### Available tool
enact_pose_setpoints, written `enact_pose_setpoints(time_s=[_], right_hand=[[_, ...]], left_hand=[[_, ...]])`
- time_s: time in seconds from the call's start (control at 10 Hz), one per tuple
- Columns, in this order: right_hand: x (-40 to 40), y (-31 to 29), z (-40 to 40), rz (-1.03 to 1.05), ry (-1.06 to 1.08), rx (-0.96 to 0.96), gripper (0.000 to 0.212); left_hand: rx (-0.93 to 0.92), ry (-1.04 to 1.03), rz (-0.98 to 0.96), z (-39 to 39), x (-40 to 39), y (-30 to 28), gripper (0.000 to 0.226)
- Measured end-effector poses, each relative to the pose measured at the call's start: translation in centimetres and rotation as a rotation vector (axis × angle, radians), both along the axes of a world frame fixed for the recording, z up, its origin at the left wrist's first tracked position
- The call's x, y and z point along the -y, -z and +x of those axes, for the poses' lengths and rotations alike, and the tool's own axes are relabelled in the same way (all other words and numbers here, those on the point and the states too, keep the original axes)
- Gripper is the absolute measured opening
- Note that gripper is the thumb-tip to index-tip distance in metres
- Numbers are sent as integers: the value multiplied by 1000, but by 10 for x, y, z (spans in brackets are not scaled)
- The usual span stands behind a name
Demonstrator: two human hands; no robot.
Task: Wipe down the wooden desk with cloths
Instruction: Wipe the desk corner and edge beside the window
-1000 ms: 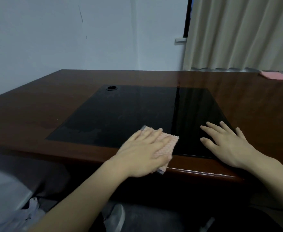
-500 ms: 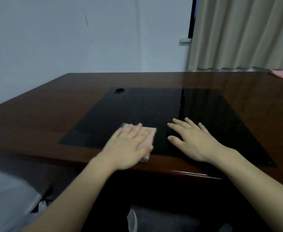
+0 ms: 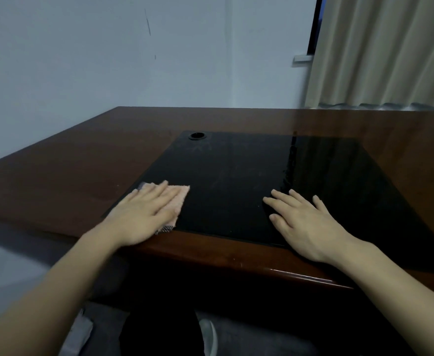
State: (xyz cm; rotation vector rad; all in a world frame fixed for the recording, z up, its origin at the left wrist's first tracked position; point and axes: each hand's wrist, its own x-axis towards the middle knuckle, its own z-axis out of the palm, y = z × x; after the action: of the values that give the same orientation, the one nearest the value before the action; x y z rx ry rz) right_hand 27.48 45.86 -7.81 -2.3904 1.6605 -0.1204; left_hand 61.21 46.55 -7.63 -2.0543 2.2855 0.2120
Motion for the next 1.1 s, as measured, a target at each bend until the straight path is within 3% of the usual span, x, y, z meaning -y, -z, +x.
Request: enact_pose_setpoints(time_s=[0.1,0.3,0.5,0.6,0.7,0.8,0.9,1.1], right_hand=[[0,0,1,1,5,1,51],[-2,-1,2,5,12,1,51],[-1,0,1,1,13,0,51],[-2,0,1,-4,18,1,51],[-2,-1,2,-6,23,-7,51],[-3,-2,3,-3,27,-7,51],[-4,-4,4,3,27,-19,51],[-4,-12,14,-22,23,-86,51]], left_hand=[[2,-41,15,-9,4,-2,94],[6,201,-33,-79,-33,2,81],[13,243,-88,-56,-45,9,95],[21,145,-84,3,-34,13,79],[44,-13,-67,62,-23,10,76],[26,-145,-21,81,-16,6,89],[30,-106,-41,60,-14,8,93],[17,163,-94,-36,-43,5,81]])
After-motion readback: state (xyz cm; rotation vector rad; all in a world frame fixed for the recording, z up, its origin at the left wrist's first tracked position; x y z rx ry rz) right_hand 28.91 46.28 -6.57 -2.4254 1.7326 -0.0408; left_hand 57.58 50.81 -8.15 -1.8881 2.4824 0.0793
